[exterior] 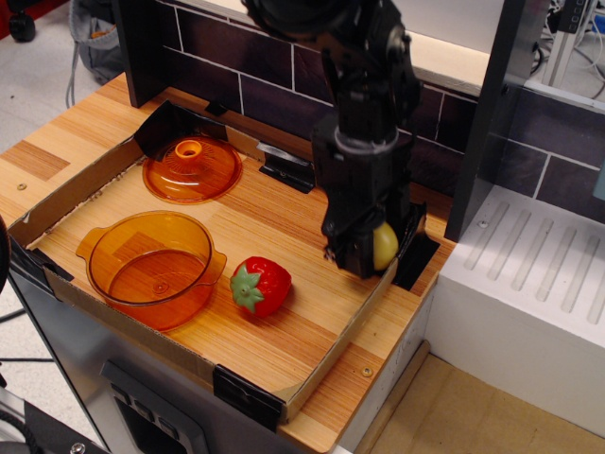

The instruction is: Put potato in pot

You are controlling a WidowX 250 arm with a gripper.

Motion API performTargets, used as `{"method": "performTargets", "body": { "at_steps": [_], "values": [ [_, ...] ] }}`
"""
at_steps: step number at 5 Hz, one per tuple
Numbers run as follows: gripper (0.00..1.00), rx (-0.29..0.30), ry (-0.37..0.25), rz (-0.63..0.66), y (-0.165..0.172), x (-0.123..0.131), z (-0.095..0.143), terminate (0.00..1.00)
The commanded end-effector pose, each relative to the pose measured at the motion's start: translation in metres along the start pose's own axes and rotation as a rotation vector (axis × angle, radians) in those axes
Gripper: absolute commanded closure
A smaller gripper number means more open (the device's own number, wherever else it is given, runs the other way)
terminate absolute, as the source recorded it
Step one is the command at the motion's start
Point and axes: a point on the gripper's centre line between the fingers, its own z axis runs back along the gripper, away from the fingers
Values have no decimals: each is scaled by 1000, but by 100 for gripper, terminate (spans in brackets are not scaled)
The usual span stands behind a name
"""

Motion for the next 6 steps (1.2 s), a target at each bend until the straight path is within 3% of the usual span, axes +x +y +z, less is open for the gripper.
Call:
{"method": "performTargets", "body": {
  "at_steps": [1, 4, 6],
  "values": [
    [100, -122, 55, 11, -8, 26, 78, 0],
    [100, -146, 100, -68, 71, 89, 115, 0],
    [100, -96, 41, -47, 92, 115, 106, 0]
  ]
}}
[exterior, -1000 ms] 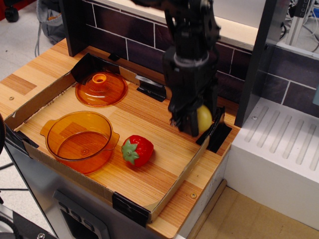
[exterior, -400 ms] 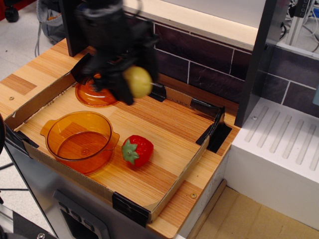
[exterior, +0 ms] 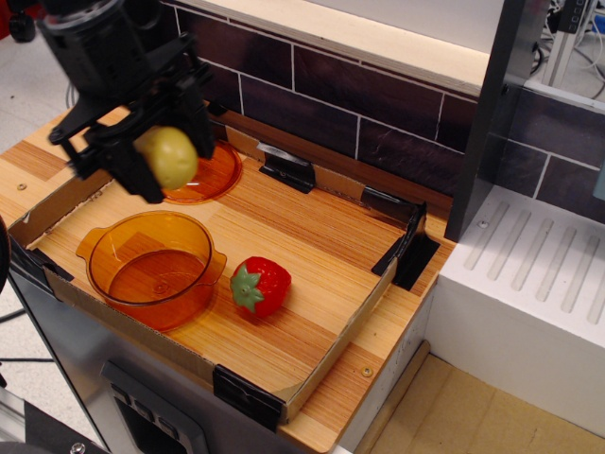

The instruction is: Put potato in pot

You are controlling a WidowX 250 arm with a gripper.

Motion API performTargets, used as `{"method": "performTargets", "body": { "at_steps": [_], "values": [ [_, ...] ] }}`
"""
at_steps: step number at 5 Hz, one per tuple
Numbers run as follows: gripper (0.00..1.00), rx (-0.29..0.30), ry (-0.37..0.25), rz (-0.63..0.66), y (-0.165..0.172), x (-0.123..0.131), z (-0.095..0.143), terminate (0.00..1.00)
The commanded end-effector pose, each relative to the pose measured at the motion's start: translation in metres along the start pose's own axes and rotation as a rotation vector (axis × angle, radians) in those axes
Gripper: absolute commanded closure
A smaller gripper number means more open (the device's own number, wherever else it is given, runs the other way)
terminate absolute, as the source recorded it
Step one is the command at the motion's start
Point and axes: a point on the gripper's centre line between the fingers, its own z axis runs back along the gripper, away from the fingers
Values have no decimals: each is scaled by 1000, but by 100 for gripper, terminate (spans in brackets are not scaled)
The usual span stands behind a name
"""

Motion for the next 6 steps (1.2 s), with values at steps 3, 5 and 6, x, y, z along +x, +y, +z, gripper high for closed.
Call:
{"method": "performTargets", "body": {
  "at_steps": [3, 5, 6],
  "values": [
    [0, 54, -154, -10, 16, 34, -25, 0],
    [0, 31, -154, -17, 5, 22, -17, 0],
    [0, 11, -131, -12, -3, 12, 0, 0]
  ]
}}
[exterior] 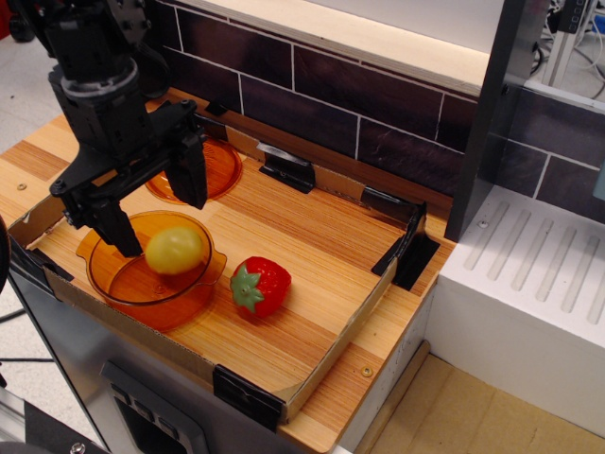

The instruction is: Put potato in pot

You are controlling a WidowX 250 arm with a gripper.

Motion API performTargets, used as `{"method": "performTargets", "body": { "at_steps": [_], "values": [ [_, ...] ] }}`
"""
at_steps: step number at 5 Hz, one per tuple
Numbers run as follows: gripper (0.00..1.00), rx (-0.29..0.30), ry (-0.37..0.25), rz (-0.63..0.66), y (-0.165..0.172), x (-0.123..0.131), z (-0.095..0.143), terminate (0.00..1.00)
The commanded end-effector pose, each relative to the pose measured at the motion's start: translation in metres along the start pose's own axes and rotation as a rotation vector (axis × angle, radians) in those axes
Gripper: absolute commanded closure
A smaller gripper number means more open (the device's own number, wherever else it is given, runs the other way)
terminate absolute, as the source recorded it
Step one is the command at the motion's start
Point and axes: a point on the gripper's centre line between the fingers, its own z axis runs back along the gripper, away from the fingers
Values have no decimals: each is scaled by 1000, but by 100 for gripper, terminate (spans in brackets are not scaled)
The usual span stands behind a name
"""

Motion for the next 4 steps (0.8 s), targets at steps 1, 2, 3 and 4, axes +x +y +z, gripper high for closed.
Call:
{"method": "performTargets", "body": {
  "at_steps": [1, 2, 3, 4],
  "values": [
    [0, -82, 10, 28, -32, 2, 57, 0],
    [0, -77, -7, 25, -47, 6, 70, 0],
    [0, -77, -7, 25, -47, 6, 70, 0],
    [0, -77, -7, 25, -47, 6, 70, 100]
  ]
}}
